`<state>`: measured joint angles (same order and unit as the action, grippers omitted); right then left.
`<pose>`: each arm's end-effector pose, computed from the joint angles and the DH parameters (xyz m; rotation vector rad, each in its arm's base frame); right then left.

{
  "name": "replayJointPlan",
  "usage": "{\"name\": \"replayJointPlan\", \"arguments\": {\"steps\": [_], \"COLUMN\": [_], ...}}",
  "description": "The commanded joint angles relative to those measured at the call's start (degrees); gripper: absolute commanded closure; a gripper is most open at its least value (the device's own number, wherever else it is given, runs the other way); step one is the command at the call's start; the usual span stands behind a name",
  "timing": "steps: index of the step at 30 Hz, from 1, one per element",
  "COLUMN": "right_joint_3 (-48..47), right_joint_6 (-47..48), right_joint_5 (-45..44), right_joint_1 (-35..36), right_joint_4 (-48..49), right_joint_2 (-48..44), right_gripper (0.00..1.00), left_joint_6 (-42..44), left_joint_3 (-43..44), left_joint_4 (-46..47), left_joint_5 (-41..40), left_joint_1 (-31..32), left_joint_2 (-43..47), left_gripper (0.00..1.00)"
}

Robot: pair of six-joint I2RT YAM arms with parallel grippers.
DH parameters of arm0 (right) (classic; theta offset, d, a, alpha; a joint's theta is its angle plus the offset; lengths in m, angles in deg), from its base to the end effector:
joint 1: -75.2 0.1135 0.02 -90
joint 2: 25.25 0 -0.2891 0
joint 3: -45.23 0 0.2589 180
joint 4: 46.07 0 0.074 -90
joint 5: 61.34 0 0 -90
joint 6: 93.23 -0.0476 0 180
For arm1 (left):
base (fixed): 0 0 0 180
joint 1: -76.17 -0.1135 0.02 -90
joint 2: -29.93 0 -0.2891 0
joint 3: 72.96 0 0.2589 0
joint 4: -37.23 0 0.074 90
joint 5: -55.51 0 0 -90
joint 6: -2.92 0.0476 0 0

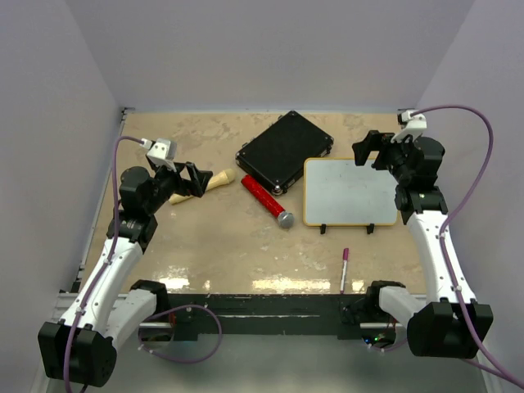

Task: Write a sentence on the whiteboard
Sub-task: Pick up the whiteboard marker from the corner of the board.

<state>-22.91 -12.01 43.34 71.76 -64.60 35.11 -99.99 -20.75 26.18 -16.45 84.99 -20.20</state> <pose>0.2518 -0.0030 0.3774 0.0007 1.7613 0.2929 0.2064 -0.0470 0.3262 0.1733 1.7425 -0.5500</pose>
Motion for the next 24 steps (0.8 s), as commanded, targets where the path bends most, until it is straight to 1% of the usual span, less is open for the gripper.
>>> {"name": "replayJointPlan", "arguments": {"steps": [1,8,11,12,13,14,15,16,17,18,19,20,21,22,24], "right_joint_3": [-1.1,-2.1,-3.2,-4.0,-4.4,-4.9,-6.2,-6.9,-7.8,-9.4,-9.8,-9.6,-8.6,-7.9,-5.6], "right_joint_6": [0.6,3.0,6.0,8.5,12.4,15.5,24.0,29.4,35.3,45.8,48.2,49.8,54.3,56.7,62.9], "right_joint_5": [0.9,1.5,3.2,3.9,5.4,9.9,13.7,18.0,26.2,28.0,28.6,28.1,27.9,27.6,25.9], "right_joint_1": [-0.2,-0.2,-0.2,-0.2,-0.2,-0.2,-0.1,-0.1,-0.1,0.0,0.0,-0.1,0.0,0.0,0.0], "right_joint_4": [1.0,-0.7,-3.0,-4.0,-6.9,-8.7,-11.3,-17.9,-22.4,-27.1,-32.9,-34.8,-36.5,-39.8,-42.5], "right_joint_2": [-1.1,-1.0,-0.9,-0.9,-0.9,-0.9,-0.9,-0.9,-0.7,-0.5,-0.7,-0.9,-1.2,-1.6,-1.6], "right_gripper": [0.01,0.01,0.01,0.01,0.02,0.01,0.01,0.01,0.01,0.01,0.01,0.01,0.01,0.01,0.01], "left_joint_6": [-0.5,-0.5,-0.5,-0.6,-0.5,-0.5,-0.6,-0.5,-0.5,-0.5,-0.6,-0.5,-0.5,-0.5,-0.6], "left_joint_3": [1.9,1.9,1.9,1.9,1.8,1.8,1.8,1.8,1.8,1.8,1.9,1.9,1.8,1.8,1.8], "left_joint_4": [2.9,3.2,3.2,3.3,3.3,3.3,3.4,3.4,3.4,3.4,3.4,3.4,3.4,3.5,3.5], "left_joint_5": [1.8,2.6,2.7,2.8,2.8,3.0,3.2,3.4,3.5,3.8,3.9,4.1,4.3,4.4,4.5], "left_joint_1": [0.3,0.4,0.4,0.4,0.4,0.5,0.5,0.5,0.5,0.5,0.5,0.5,0.6,0.6,0.5], "left_joint_2": [0.5,0.3,0.2,0.2,0.1,0.0,-0.1,-0.2,-0.3,-0.4,-0.4,-0.3,-0.3,-0.4,-0.6], "left_gripper": [0.0,0.0,0.0,0.0,0.0,0.0,0.0,0.0,0.0,0.0,0.0,0.0,0.0,0.0,0.0]}}
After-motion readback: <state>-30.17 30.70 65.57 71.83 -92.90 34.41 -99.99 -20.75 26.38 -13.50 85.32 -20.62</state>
